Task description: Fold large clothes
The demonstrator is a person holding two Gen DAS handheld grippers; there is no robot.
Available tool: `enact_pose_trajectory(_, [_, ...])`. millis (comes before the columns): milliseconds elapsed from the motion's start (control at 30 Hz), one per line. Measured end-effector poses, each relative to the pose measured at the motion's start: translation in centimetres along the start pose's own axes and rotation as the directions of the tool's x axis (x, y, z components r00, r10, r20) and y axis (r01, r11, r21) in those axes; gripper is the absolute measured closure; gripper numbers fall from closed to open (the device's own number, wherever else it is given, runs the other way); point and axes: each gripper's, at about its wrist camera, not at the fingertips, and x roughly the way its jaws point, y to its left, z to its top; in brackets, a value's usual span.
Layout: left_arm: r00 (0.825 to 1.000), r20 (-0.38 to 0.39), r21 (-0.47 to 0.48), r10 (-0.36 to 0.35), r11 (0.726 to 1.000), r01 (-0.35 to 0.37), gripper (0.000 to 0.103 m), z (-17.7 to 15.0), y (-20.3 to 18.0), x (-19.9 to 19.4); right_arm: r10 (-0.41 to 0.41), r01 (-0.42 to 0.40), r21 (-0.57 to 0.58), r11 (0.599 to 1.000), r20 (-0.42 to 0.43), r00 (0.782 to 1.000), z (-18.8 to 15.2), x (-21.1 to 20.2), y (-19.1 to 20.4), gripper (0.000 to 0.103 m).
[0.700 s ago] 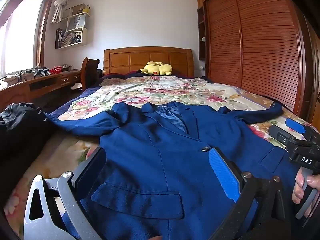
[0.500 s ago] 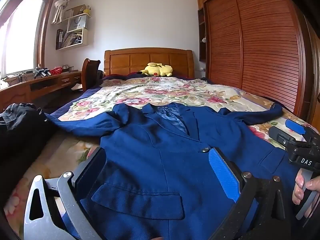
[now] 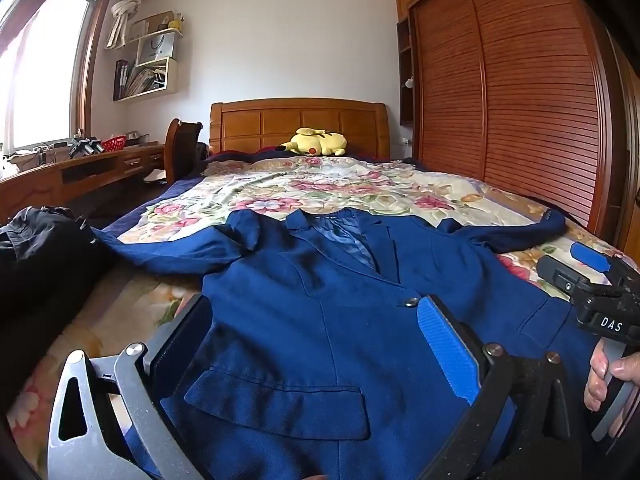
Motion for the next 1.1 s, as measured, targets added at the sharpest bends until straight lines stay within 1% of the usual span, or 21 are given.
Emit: enact_pose_trajectory(1100, [1.0,0.011,-0.001,0.001,1.0,-0.001,0.0,0.4,0.33,-0.49,0.003,-0.003,0.016,1.0,0.0,1.0,-0.06,0.01,-0.18,0.0])
